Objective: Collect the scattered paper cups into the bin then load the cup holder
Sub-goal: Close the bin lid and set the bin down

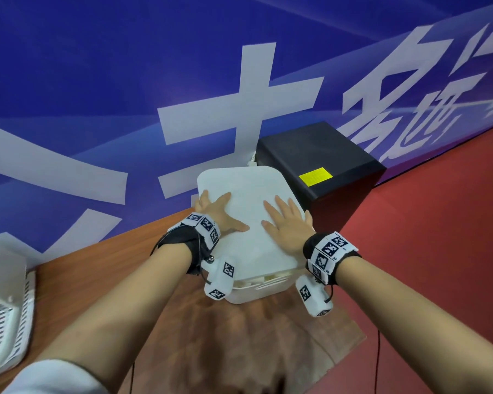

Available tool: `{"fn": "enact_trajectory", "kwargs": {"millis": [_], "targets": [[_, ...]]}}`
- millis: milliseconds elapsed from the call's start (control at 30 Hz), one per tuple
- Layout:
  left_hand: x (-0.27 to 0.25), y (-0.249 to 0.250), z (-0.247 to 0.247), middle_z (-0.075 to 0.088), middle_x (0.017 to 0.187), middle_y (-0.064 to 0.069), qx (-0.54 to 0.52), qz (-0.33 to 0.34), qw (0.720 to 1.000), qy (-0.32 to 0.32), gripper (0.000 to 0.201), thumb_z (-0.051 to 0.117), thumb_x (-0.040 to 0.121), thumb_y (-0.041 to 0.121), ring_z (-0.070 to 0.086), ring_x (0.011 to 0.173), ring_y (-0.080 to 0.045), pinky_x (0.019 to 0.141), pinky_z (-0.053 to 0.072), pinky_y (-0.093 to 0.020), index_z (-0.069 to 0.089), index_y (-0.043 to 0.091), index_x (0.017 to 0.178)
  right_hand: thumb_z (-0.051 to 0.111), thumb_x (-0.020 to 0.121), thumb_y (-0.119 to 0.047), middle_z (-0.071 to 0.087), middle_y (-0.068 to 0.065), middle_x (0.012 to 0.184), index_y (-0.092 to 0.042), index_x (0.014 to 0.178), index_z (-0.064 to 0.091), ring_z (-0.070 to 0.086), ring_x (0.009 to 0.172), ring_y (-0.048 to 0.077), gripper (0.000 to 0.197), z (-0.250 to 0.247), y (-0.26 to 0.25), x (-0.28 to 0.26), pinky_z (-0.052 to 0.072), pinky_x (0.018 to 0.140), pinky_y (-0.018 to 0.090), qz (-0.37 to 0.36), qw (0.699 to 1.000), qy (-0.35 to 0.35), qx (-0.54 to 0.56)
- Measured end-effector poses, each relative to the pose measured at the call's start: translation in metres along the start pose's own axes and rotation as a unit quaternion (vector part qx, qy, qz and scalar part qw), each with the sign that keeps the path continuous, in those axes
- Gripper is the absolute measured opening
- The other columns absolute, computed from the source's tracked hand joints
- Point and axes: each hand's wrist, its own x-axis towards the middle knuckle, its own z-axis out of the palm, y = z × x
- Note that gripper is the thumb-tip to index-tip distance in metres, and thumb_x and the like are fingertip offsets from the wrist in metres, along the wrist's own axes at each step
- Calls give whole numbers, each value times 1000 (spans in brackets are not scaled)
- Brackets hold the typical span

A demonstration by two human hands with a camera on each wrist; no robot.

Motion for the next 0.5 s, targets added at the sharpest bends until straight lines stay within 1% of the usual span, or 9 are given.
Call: {"fn": "enact_trajectory", "kwargs": {"millis": [100, 200, 267, 400, 500], "targets": [[-2, 1, 6, -13, 160, -6, 5, 10, 1000, 2, 105, 77, 65, 58, -17, 145, -34, 118, 2, -50, 18, 41, 150, 18, 97, -60, -16, -10, 161, -42, 152, -3, -16, 148, 19, 61, 1, -1, -7, -3, 116, 59, 16, 1000, -11, 10], [-7, 6, 15, -15, 159, -7, 23, 15, 1000, 8, 110, 79, 61, 59, -24, 143, -35, 118, -3, -49, 17, 40, 150, 17, 92, -70, -19, -10, 160, -53, 145, -15, -18, 148, 23, 65, 9, -3, -15, -2, 112, 66, 2, 1000, -3, 16], [-6, 6, 18, -16, 159, -7, 17, 15, 1000, 11, 111, 80, 60, 58, -28, 142, -35, 118, -4, -48, 18, 40, 150, 16, 88, -75, -20, -11, 159, -58, 141, -19, -19, 147, 26, 66, 12, -3, -16, 0, 110, 69, -7, 1000, -4, 10], [-7, 7, 15, -18, 159, -4, -16, -2, 1000, -19, 111, 83, 62, 48, -26, 143, -33, 118, -2, -49, 16, 41, 150, 15, 86, -78, -21, -11, 159, -59, 143, -11, -21, 147, 26, 65, 14, -1, -11, -2, 110, 70, -4, 1000, -10, -12], [-9, 4, 18, -19, 159, -2, -36, -4, 999, -21, 112, 83, 62, 46, -24, 144, -32, 118, -2, -50, 14, 42, 150, 15, 85, -78, -21, -11, 159, -58, 144, -9, -21, 147, 26, 66, 17, -1, -10, -5, 110, 70, -6, 1000, 1, -21]]}}
